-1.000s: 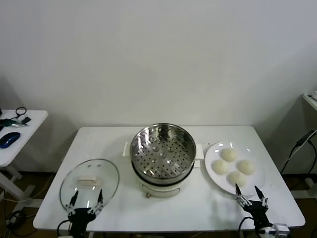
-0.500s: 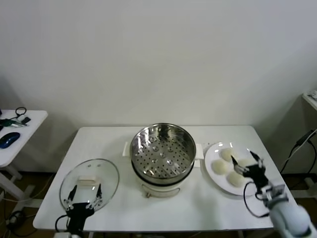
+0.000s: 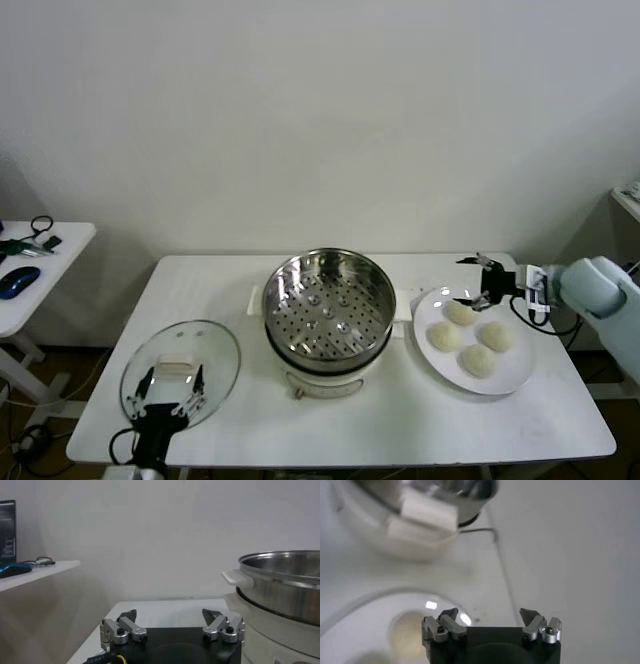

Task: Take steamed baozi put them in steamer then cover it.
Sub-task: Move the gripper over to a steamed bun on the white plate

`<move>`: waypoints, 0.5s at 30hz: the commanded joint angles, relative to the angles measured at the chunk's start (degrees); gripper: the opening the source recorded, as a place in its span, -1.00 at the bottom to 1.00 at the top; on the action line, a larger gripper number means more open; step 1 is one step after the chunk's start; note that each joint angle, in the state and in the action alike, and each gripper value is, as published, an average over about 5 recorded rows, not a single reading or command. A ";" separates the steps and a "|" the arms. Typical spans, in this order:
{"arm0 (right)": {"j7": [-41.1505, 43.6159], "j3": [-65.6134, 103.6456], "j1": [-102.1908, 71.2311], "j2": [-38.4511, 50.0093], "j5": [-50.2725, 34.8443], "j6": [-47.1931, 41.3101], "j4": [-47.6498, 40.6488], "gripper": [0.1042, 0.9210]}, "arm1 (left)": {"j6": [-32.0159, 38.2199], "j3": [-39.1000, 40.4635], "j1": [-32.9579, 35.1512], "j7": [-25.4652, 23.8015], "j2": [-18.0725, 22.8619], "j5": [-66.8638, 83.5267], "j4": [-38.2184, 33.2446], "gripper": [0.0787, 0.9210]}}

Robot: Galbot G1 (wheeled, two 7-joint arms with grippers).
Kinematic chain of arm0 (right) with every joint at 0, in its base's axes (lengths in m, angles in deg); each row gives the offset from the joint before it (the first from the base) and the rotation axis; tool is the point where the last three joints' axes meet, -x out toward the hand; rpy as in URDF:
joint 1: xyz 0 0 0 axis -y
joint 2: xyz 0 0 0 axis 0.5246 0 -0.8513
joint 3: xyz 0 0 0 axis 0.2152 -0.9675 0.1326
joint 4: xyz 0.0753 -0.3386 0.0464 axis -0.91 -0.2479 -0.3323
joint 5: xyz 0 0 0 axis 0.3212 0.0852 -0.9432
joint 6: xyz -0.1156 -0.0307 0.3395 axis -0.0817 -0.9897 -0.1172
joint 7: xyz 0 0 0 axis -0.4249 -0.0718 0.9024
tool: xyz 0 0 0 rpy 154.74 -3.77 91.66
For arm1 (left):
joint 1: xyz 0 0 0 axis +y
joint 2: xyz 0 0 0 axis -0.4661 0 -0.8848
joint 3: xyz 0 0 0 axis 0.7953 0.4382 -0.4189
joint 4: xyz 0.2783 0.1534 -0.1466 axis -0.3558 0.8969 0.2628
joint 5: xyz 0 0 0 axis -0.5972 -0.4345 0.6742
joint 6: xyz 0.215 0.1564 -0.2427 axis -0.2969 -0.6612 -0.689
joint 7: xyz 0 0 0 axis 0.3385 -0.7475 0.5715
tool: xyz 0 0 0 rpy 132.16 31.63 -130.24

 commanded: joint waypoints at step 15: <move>8.54 -32.48 16.80 -13.57 -2.93 -5.85 -22.36 0.76 | -0.37 0.37 -0.69 -0.53 -0.63 0.27 0.33 0.77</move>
